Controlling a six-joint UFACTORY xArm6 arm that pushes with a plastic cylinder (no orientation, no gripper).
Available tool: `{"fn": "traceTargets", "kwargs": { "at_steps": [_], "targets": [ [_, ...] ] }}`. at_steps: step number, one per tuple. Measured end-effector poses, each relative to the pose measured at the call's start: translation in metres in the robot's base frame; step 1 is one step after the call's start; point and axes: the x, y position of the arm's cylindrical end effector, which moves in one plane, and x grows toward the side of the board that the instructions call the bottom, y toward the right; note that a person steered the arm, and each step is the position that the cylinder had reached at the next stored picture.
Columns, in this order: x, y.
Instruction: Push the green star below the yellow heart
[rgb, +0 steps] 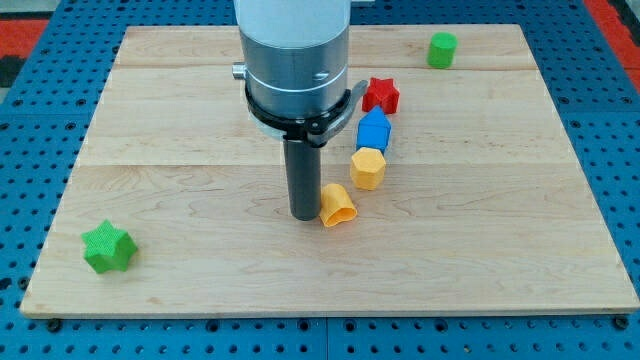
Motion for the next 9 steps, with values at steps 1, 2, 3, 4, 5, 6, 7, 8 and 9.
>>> {"fn": "traceTargets", "kwargs": {
  "at_steps": [1,2,3,4,5,6,7,8,9],
  "targets": [
    [-0.005,0.004],
    [-0.019,0.013],
    [-0.019,0.023],
    [-0.019,0.01],
    [-0.021,-0.06],
    [-0.051,-0.107],
    [-0.057,-0.166],
    [-0.077,-0.231],
    [-0.097,-0.288]
  ]
}}
